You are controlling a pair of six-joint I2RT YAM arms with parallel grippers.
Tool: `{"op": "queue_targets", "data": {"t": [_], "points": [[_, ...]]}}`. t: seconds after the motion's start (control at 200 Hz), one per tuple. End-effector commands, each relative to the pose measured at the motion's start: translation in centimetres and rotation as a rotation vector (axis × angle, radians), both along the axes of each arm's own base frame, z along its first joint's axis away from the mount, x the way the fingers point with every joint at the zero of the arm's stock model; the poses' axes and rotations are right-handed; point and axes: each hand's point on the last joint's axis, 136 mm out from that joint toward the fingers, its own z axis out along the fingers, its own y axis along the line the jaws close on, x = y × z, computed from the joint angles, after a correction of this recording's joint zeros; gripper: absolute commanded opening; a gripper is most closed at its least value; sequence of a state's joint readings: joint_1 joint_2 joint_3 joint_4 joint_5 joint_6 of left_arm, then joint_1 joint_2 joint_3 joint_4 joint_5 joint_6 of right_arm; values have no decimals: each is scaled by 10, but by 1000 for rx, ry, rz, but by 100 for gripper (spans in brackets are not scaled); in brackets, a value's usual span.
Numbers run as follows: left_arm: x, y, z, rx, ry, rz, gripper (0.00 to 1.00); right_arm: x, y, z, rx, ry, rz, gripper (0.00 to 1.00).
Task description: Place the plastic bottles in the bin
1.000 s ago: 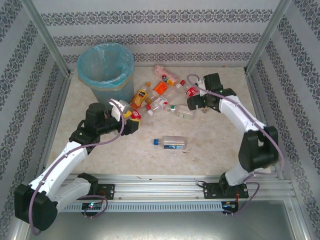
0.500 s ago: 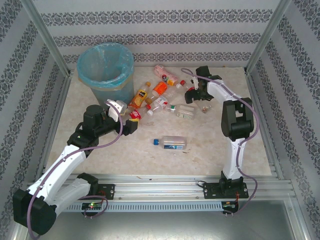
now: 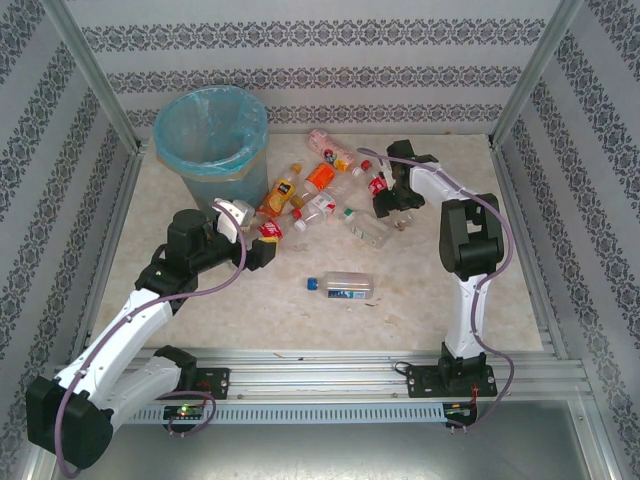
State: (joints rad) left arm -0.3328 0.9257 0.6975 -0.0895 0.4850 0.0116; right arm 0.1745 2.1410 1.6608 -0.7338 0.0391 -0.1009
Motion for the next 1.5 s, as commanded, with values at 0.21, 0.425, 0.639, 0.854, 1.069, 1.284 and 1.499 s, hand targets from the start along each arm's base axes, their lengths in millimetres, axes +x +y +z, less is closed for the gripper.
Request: {"op": "queue_targets", "data": {"t": [0.21,0.425,0.639,0.854,1.069,1.284,1.499], "points": [[-2,-1,5,-2,-32,-6,88,-10,-4,24,-1,-18,2,61],[-3,-1,9,-15,-45,-2,88,-27,-8,55,10,-93,-23,55],[0,-1,16,-54,-38,20,88,-55,-6,93,58,-200,-52,52],[13,-2,27,-121,4,67,86,-105,63,130,118,-317,160,48],[18,-10,35,-136,73,44,84,-168,173,186,479,-460,500,45],[12,-13,57,-229,124,49,83,-222,221,199,659,-415,698,45],[-3,-32,92,-450,187,-94,81,-245,236,199,736,-427,763,44]]}}
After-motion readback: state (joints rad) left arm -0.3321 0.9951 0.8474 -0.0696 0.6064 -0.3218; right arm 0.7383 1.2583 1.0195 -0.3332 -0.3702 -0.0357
